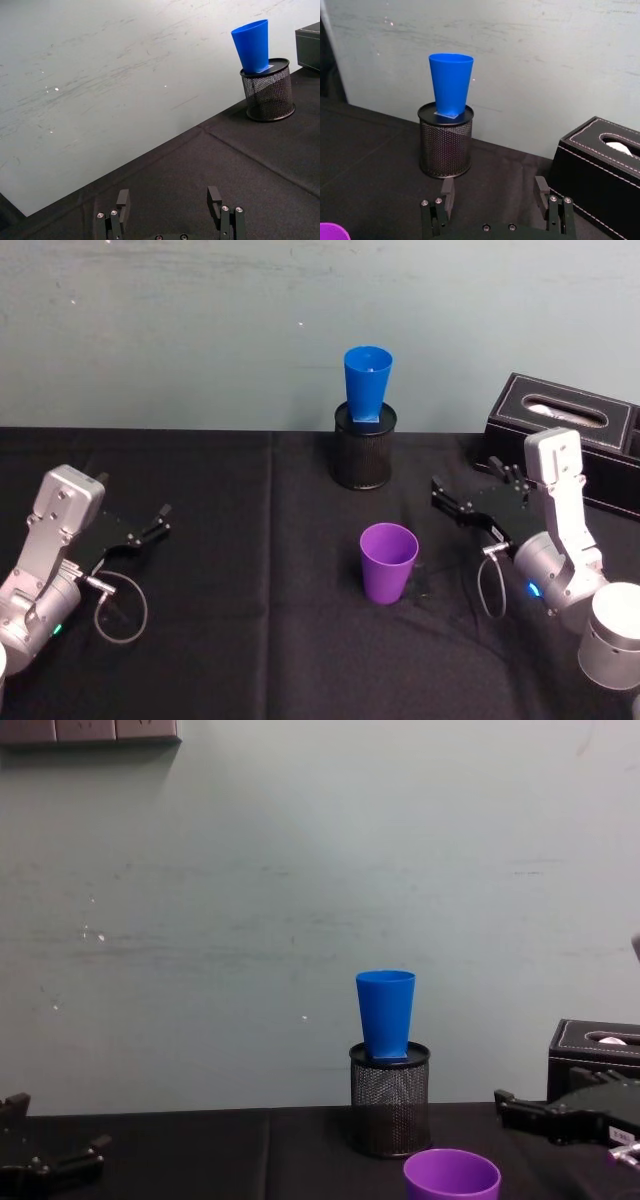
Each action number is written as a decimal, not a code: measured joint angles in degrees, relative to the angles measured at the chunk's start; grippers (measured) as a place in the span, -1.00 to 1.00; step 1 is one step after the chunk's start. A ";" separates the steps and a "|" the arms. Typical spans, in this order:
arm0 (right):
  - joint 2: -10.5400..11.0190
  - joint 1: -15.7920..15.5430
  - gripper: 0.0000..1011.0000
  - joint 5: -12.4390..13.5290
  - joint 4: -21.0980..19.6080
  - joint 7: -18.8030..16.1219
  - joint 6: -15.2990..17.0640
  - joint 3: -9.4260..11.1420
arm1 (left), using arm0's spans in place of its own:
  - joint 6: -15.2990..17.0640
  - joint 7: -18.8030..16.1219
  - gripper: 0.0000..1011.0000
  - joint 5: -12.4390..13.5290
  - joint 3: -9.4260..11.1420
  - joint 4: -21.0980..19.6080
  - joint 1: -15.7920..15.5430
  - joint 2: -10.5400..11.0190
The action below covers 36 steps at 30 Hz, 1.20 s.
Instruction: Pick up one cup with a gripper and tap it against the other cup.
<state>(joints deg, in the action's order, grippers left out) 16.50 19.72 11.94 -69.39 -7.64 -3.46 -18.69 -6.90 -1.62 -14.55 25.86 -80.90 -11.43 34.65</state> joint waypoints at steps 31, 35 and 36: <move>0.13 -0.12 0.98 -0.18 -0.85 1.12 0.54 -0.11 | 0.00 0.00 1.00 0.00 0.00 0.00 0.00 0.00; 0.13 -0.12 0.98 -0.20 -0.87 1.14 0.58 -0.11 | 0.00 0.00 1.00 0.00 0.00 0.00 0.00 0.00; 0.13 -0.12 0.98 -0.20 -0.88 1.15 0.58 -0.11 | 0.00 0.00 1.00 0.00 0.00 0.00 0.00 0.00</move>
<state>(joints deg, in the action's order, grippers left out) 16.63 19.60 11.74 -70.27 -6.49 -2.87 -18.81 -6.91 -1.62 -14.55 25.86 -80.90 -11.43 34.65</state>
